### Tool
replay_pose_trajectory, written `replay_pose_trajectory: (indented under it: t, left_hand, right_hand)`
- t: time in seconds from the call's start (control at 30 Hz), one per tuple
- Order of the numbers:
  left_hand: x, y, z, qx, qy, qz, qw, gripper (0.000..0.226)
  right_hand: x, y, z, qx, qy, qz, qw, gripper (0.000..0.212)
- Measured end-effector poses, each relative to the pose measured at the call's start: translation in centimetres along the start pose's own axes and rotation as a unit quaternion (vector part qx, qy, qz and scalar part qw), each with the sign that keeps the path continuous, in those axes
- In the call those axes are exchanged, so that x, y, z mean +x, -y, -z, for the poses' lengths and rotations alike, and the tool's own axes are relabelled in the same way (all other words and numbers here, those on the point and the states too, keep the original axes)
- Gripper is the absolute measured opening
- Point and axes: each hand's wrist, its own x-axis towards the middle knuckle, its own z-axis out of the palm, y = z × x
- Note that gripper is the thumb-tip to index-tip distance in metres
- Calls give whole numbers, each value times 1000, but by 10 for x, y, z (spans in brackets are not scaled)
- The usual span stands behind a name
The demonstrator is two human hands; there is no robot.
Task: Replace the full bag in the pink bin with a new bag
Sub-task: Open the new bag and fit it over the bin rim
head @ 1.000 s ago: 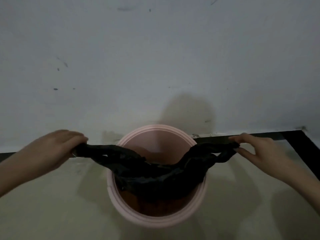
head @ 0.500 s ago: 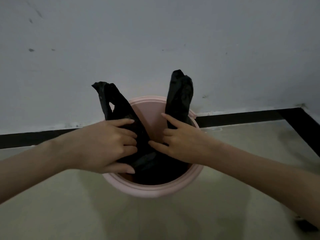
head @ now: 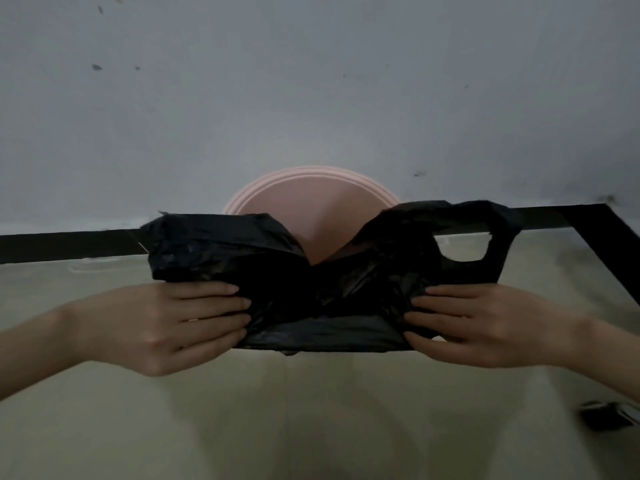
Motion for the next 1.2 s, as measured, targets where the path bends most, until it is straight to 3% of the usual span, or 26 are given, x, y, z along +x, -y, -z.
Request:
replay_pose_trajectory:
  t: [0.17, 0.37, 0.43, 0.5, 0.6, 0.67, 0.77, 1.0, 1.1, 1.2]
  left_hand:
    - [-8, -22, -19, -6, 24, 51, 998, 35]
    - [-32, -43, -62, 58, 80, 182, 978, 40]
    - [-33, -54, -49, 21, 114, 145, 983, 38]
    - [-22, -66, -29, -30, 86, 68, 994, 37]
    - [8, -62, -2, -14, 5, -3, 1000, 33]
    - [27, -37, 9, 25, -31, 12, 999, 34]
    - [30, 8, 13, 58, 11, 43, 997, 30]
    - [-15, 41, -4, 2, 119, 102, 988, 32]
    - [-22, 51, -13, -10, 90, 121, 989, 34]
    - [-26, 68, -22, -14, 69, 211, 975, 23]
  right_hand:
    - [-21, 29, -39, -13, 6, -57, 998, 27]
    - [-28, 38, -86, -57, 88, -225, 969, 43]
    - [-35, 43, -92, -64, 114, -240, 962, 45]
    - [-40, 46, -88, -63, 128, -224, 964, 45]
    - [-42, 44, -70, -82, 64, -155, 982, 35]
    - [-34, 35, -50, -104, -7, -127, 986, 34]
    - [-19, 1, -32, -173, -60, -131, 974, 44]
    - [-45, -52, -63, -143, 63, -189, 969, 48]
    - [-53, -63, -65, -127, 74, -268, 952, 53]
    - [-51, -61, -74, -63, 137, -372, 916, 58]
